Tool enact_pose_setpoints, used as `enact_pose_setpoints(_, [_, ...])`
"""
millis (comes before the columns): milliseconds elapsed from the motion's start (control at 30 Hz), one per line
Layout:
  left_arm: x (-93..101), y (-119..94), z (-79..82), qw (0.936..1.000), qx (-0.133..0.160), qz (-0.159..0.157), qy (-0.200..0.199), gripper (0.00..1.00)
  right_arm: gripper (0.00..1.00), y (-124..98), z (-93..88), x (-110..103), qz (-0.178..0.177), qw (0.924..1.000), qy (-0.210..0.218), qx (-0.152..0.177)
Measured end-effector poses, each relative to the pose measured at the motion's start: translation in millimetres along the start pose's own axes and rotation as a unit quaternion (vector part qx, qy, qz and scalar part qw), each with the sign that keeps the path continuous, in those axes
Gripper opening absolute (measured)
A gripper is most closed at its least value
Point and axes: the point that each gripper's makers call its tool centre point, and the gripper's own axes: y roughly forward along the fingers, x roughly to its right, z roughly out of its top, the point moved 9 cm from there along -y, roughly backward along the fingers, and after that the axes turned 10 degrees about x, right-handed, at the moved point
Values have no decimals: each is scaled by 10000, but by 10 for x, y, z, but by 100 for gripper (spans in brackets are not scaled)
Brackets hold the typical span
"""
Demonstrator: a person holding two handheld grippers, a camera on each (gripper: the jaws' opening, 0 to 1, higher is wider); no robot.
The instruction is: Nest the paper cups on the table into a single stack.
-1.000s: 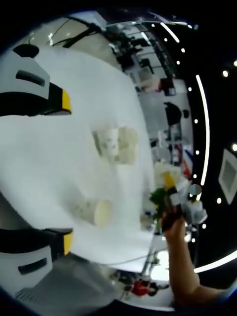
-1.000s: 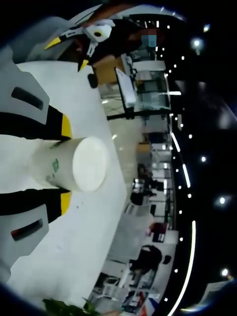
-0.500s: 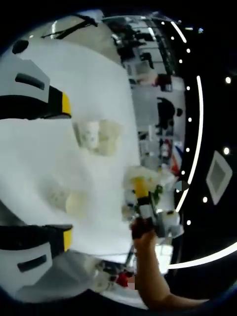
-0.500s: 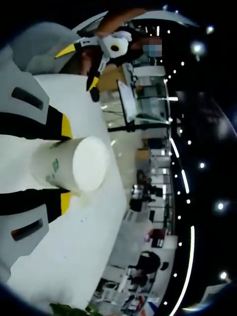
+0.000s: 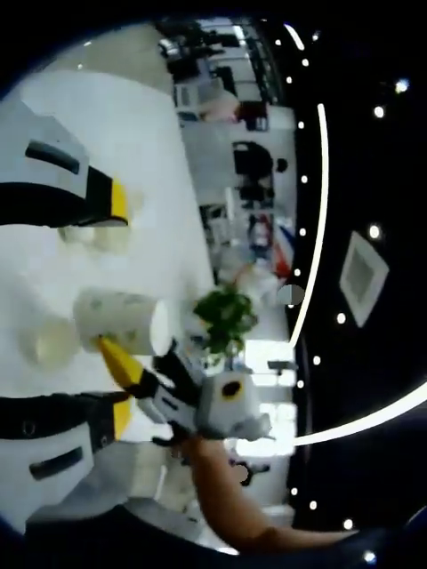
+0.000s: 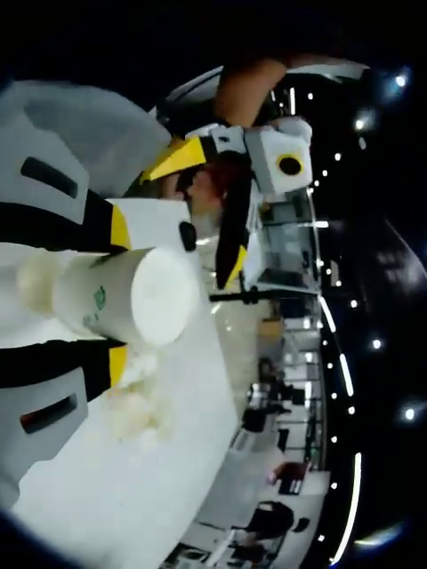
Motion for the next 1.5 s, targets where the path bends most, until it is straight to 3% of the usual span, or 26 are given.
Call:
enact_pose_setpoints(167, [31,33,34,9997,95,-63,-202,63,35,-13,-22,-117,109,9999,-14,-100])
enact_pose_setpoints(333, [68,76,21,9995,-39,-285,-154,54,35,-19,7,-208,269,9990,-213,-280])
enact_pose_setpoints(567, [151,136,34,9980,-156,-608,33,50,35,-13,86,-244,390,9982,-266,-364])
enact_pose_setpoints(667, [190,144,30,9965,-241,-802,43,42,35,-8,100,-241,413,9977,-343,-426])
enact_pose_setpoints(733, [203,153,26,9961,-333,-822,39,36,35,-4,107,-255,452,9973,-372,-454])
enact_pose_setpoints(1133, [168,141,92,9975,-48,-696,86,35,39,-48,121,-214,340,9980,-407,-330])
enact_pose_setpoints(1267, [81,124,165,9987,159,-489,5,35,57,-95,90,-137,-19,9994,-308,-126])
enact_pose_setpoints(1367, [1,102,226,9988,316,-345,-143,35,64,-169,72,-63,-429,9991,-61,17])
enact_pose_setpoints(1433, [-35,92,255,9986,393,-281,-202,35,77,-200,79,-23,-657,9977,-96,134])
enact_pose_setpoints(1500, [-73,77,293,9982,481,-225,-289,35,87,-265,134,2,-876,9946,110,548])
